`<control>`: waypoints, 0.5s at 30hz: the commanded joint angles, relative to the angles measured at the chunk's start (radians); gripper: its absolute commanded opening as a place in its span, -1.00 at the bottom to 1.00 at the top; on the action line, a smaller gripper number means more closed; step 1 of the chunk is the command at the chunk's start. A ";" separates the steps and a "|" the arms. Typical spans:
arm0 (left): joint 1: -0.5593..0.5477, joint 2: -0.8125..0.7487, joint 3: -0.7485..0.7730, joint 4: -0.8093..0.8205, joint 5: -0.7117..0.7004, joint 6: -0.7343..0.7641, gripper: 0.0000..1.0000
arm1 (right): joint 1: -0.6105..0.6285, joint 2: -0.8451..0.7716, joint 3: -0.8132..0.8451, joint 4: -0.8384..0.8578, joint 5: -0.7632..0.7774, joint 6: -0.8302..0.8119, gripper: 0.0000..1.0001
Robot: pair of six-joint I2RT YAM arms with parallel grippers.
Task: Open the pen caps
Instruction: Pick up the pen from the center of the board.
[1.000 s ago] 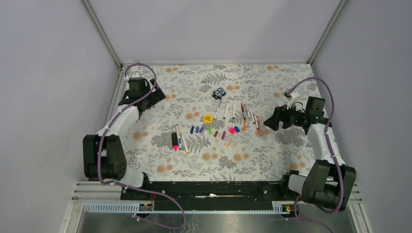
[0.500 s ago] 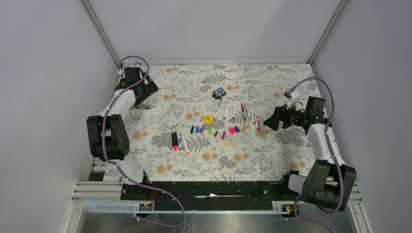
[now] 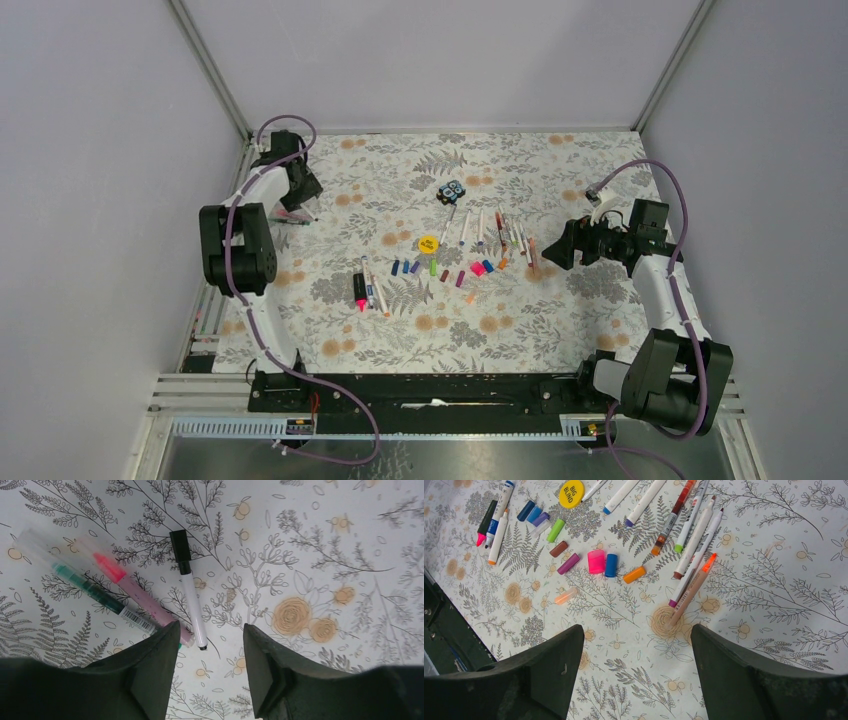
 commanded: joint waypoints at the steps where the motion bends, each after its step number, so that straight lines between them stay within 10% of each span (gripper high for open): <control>1: 0.003 0.035 0.069 -0.019 -0.051 0.023 0.07 | -0.006 -0.001 -0.003 0.019 -0.027 -0.020 0.71; 15: 0.006 0.125 0.141 -0.034 -0.040 0.051 -0.19 | -0.006 0.003 -0.004 0.019 -0.024 -0.021 0.70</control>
